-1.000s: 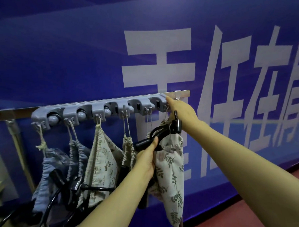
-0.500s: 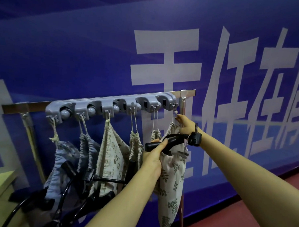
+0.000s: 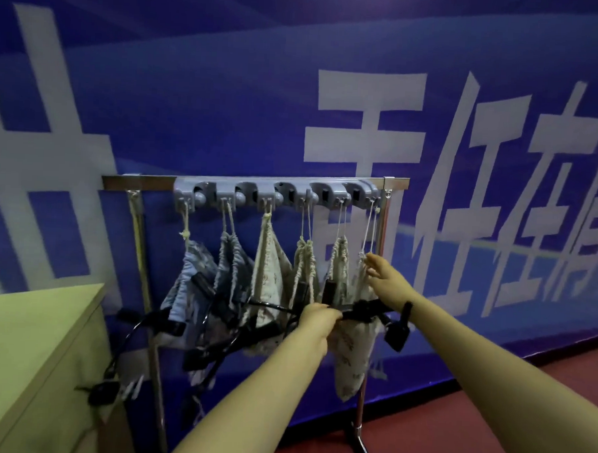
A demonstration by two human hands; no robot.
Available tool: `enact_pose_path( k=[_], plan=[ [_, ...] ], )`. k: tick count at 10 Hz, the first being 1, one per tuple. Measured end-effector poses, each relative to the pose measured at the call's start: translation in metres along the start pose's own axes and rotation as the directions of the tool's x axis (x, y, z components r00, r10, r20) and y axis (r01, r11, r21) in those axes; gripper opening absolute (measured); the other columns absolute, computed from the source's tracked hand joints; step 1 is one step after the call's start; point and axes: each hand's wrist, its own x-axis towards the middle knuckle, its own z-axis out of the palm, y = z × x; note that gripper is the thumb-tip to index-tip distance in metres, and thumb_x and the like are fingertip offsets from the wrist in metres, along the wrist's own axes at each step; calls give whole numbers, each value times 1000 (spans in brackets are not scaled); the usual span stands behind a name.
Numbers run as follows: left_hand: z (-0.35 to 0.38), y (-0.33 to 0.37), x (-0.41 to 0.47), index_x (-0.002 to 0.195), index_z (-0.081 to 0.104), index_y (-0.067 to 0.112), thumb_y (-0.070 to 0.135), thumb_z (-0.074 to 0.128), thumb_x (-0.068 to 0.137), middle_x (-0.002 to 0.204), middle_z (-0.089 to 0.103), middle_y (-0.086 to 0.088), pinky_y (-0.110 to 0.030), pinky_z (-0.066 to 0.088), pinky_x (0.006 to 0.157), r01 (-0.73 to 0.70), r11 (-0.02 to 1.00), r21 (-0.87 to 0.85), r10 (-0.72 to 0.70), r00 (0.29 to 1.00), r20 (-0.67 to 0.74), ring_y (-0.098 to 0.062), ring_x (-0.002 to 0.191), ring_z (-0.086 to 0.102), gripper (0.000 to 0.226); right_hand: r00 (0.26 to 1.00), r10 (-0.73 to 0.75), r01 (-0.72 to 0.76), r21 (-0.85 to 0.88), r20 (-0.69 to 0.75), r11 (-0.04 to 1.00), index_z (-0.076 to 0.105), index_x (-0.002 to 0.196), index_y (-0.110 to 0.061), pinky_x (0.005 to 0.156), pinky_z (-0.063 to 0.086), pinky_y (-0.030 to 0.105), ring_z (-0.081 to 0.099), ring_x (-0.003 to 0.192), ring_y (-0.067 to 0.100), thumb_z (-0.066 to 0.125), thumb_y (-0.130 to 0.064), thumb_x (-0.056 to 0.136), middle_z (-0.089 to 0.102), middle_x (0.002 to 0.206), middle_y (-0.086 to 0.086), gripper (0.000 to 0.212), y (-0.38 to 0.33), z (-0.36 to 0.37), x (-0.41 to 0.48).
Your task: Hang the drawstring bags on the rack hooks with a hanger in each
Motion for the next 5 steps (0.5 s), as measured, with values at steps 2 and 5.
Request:
enact_pose_path(
  k=[2, 5],
  plan=[
    [-48, 17, -51, 65, 48, 11, 10, 43, 94, 64, 45, -2, -12, 26, 30, 84, 949, 305, -137, 978, 155, -3, 24, 36, 30, 989, 39, 9, -324, 141, 946, 45, 138, -8, 110, 33, 36, 45, 131, 23, 38, 0, 97, 51, 140, 8, 42, -51, -22, -46],
    [-149, 41, -100, 73, 57, 9, 17, 38, 98, 69, 62, -4, -16, 35, 40, -81, 970, 230, 95, 994, -52, -11, 49, 52, 32, 969, -166, 218, -315, 184, 923, 61, 67, -14, 59, 43, 22, 55, 59, 10, 46, -33, 98, 63, 68, 1, 39, -137, 71, -95]
  ],
)
